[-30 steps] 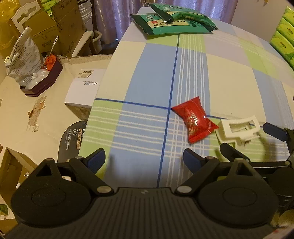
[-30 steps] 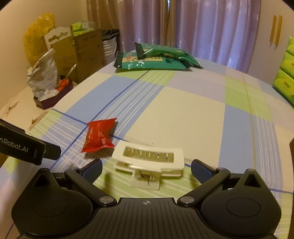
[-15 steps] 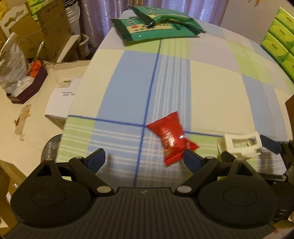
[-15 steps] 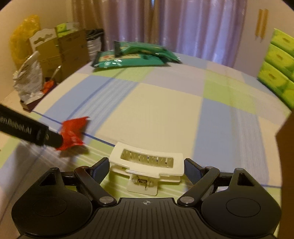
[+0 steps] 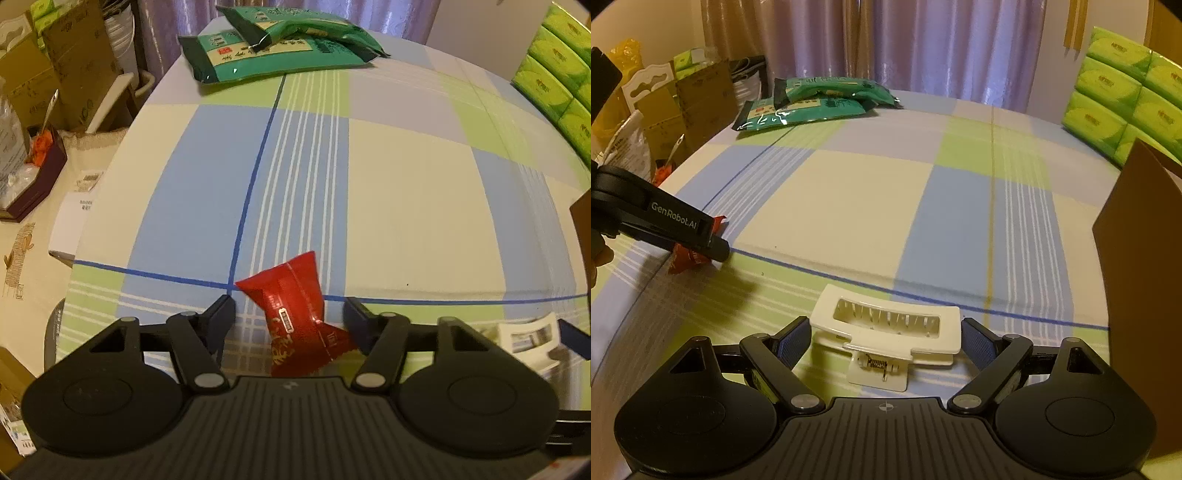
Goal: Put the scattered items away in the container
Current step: 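Grasp the white plastic clip with right tool while left tool grasps red packet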
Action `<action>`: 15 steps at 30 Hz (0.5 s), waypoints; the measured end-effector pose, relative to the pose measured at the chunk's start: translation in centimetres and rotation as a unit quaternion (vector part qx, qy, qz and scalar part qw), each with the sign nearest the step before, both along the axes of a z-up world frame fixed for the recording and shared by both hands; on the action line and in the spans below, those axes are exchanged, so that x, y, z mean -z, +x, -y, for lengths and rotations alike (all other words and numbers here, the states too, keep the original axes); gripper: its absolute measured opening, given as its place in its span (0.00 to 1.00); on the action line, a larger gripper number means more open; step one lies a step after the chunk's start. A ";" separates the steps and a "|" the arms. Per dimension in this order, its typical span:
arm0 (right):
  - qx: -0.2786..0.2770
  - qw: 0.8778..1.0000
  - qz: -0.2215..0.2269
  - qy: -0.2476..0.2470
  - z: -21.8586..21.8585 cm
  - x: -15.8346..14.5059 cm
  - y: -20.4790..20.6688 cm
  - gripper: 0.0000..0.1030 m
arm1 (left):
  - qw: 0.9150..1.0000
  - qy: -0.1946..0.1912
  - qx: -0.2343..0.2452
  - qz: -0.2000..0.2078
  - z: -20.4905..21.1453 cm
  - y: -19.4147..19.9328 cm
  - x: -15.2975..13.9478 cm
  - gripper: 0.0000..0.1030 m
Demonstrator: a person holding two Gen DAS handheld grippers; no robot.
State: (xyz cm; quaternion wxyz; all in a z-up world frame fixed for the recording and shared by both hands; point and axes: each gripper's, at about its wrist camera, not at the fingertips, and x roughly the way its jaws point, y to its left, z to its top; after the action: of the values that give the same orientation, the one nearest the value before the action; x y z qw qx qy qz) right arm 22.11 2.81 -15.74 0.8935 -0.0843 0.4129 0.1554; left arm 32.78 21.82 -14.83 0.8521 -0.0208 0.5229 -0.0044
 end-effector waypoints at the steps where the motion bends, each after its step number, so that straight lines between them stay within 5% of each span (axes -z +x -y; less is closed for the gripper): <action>1: 0.000 1.000 -0.001 0.000 0.1 0.0 -0.1 0.82 | 1.000 0.005 0.004 0.002 0.2 -0.2 0.0 0.53; 4: -0.002 1.000 -0.004 0.000 0.5 -0.2 -0.5 0.82 | 1.000 0.012 0.023 0.010 0.5 -0.6 -0.2 0.27; 15: -0.008 1.000 -0.012 0.017 2.3 -1.5 -2.4 0.82 | 0.998 0.003 0.060 0.008 2.5 -3.9 -1.7 0.24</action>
State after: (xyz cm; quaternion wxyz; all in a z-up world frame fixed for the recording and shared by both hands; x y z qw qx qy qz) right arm 19.76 0.55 -14.25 0.8885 -0.0708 0.4203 0.1702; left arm 28.83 19.30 -13.17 0.8544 0.0134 0.5166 -0.0545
